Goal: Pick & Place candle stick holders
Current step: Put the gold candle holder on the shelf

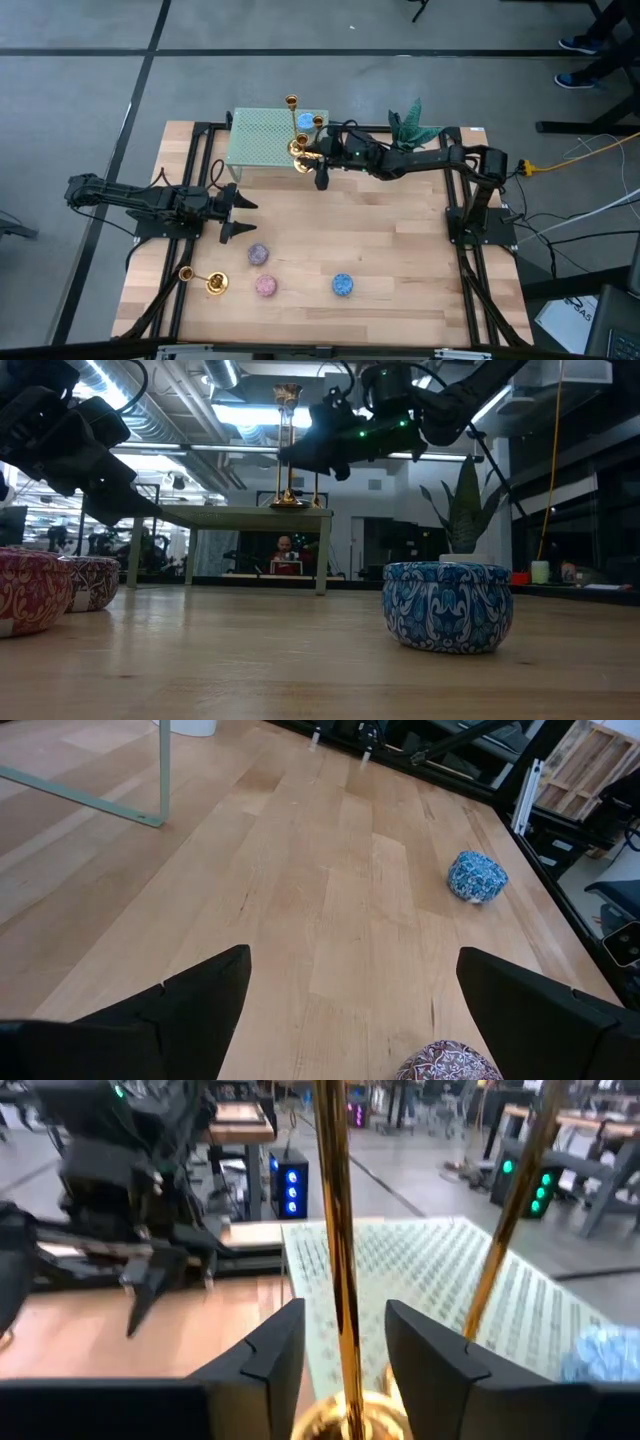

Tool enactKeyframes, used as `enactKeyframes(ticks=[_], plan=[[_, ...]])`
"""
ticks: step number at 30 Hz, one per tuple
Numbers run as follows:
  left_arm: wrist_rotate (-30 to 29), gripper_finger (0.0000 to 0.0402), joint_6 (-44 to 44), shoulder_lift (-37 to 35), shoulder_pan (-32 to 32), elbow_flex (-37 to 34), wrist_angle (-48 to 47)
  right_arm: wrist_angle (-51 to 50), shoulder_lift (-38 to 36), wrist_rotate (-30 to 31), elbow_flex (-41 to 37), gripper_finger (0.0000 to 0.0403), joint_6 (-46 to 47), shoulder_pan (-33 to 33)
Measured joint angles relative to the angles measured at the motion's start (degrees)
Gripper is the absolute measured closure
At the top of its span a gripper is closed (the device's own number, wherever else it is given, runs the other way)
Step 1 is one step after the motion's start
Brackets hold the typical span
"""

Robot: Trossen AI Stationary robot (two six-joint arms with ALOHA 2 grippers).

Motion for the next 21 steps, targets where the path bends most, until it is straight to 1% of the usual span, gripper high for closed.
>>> enactKeyframes(ticks=[3,9,11,13,17,21], plan=[[0.0,0.0048,0.0,0.0,0.0,0.0,0.0,-1.8,-0.1,0.2,0.0,0.0288,0.0,0.0],[0.0,0.0049,0.0,0.0,0.0,0.0,0.0,-3.4,-0.6,1.9,0.0,0.0368,-1.1,0.0],[0.0,0.0048,0.0,0.0,0.0,0.0,0.0,-3.6,-0.8,1.9,0.0,0.0386,-1.5,0.0],[0.0,0.0048,0.0,0.0,0.0,0.0,0.0,-3.6,-0.9,1.9,0.0,0.0387,-1.5,0.0],[0.0,0.0049,0.0,0.0,0.0,0.0,0.0,-3.7,-1.0,1.9,0.0,0.0373,-1.0,0.2],[0.0,0.0048,0.0,0.0,0.0,0.0,0.0,-5.2,-1.7,1.7,0.0,0.0386,0.5,0.8]])
